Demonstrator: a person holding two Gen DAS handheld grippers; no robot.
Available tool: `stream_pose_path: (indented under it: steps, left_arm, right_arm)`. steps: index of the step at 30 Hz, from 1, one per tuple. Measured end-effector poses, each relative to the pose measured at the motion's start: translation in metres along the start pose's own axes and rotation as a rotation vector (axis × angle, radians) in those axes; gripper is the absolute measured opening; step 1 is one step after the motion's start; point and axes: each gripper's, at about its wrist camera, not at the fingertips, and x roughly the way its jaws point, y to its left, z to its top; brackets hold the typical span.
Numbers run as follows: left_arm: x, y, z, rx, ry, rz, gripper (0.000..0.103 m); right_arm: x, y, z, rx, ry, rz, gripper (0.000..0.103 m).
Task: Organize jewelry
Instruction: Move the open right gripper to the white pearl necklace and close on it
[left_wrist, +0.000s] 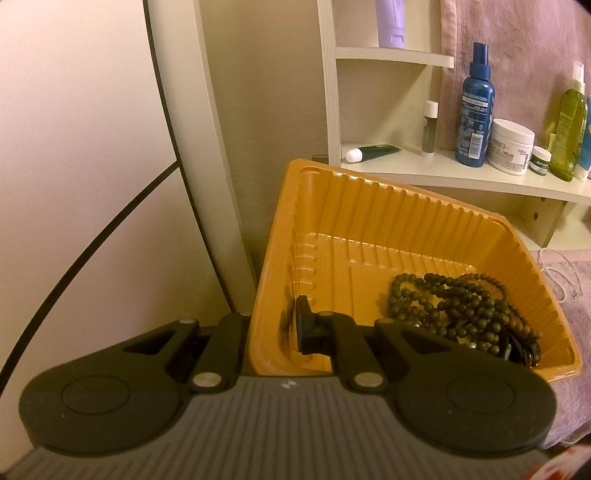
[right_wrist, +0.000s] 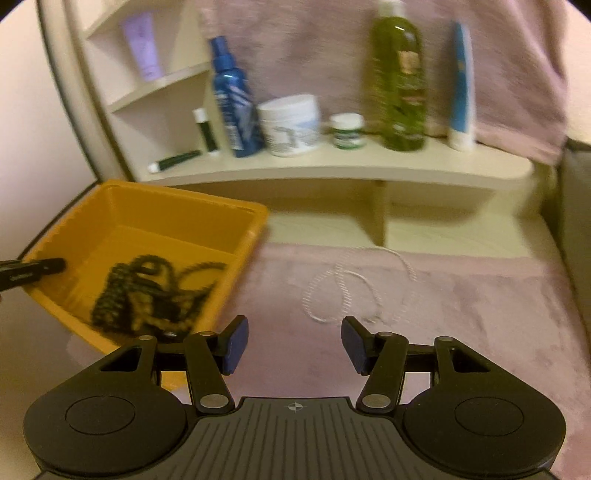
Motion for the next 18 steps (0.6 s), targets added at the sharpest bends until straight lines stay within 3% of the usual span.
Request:
stream_pose_path:
  steps: [10, 18]
  left_arm:
    - [0.002, -0.002, 0.001, 0.007, 0.005, 0.010, 0.009]
    - [0.002, -0.001, 0.001, 0.007, 0.007, 0.011, 0.009]
  right_arm:
    - [0.008, -0.036, -0.013, 0.032, 0.024, -0.077, 0.056]
    - [0.017, -0.041, -0.008, 0.024, 0.024, -0.089, 0.056]
